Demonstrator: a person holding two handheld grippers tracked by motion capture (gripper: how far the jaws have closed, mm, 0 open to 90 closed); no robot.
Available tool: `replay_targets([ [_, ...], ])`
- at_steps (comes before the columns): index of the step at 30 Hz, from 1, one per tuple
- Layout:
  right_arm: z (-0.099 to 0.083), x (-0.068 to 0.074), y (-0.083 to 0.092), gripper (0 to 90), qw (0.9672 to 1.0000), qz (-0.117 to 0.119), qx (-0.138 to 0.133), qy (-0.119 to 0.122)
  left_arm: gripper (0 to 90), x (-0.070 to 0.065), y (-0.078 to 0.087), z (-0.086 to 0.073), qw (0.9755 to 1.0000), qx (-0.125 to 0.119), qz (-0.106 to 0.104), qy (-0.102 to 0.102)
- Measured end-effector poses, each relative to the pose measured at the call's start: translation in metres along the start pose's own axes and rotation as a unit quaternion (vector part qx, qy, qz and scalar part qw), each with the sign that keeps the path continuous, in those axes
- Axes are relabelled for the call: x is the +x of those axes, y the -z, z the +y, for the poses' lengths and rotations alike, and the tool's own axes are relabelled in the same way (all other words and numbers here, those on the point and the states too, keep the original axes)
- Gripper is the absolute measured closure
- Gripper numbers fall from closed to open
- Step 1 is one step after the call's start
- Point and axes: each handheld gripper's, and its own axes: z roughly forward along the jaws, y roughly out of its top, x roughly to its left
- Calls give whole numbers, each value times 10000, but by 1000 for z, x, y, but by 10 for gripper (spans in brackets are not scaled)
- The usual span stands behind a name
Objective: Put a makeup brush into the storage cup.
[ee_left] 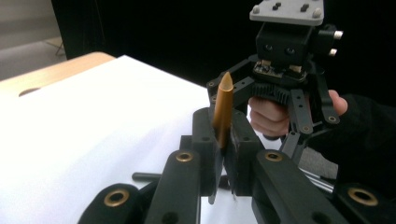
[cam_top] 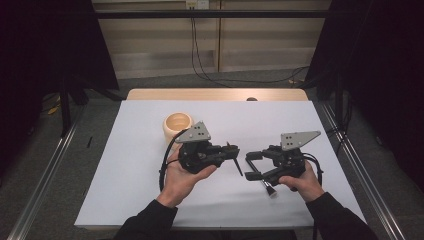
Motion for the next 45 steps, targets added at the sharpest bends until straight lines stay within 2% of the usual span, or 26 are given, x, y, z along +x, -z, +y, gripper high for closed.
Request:
replay_targets([
  [5,1,1,-4,413,9997,82,234,51,838,-1,-3,-2,9997,258,-27,36],
  [10,2,3,-11,489,9983,172,534,144,838,-2,-8,-6,9994,328,-92,59],
  [11,1,3,-12,512,9980,199,587,146,838,-3,-9,-6,9991,405,-77,48],
  [14,1,3,-15,572,9973,216,675,165,838,-4,-13,-8,9989,450,-142,62],
  [16,2,2,-15,607,9973,271,666,154,838,-4,-14,-8,9985,522,-143,28],
  [24,0,2,-23,717,9966,321,737,183,838,-5,-18,-10,9984,528,-205,72],
  [26,0,3,-24,742,9967,306,735,183,838,-5,-19,-11,9983,558,-162,74],
  [33,-3,3,-27,838,9967,254,743,209,838,-7,-20,-11,9981,576,-203,75],
  [43,-2,5,-26,853,9970,173,681,320,836,-5,-20,-13,9988,407,-255,121],
  [45,-2,5,-25,853,9971,163,660,333,834,-5,-20,-13,9989,379,-264,56],
])
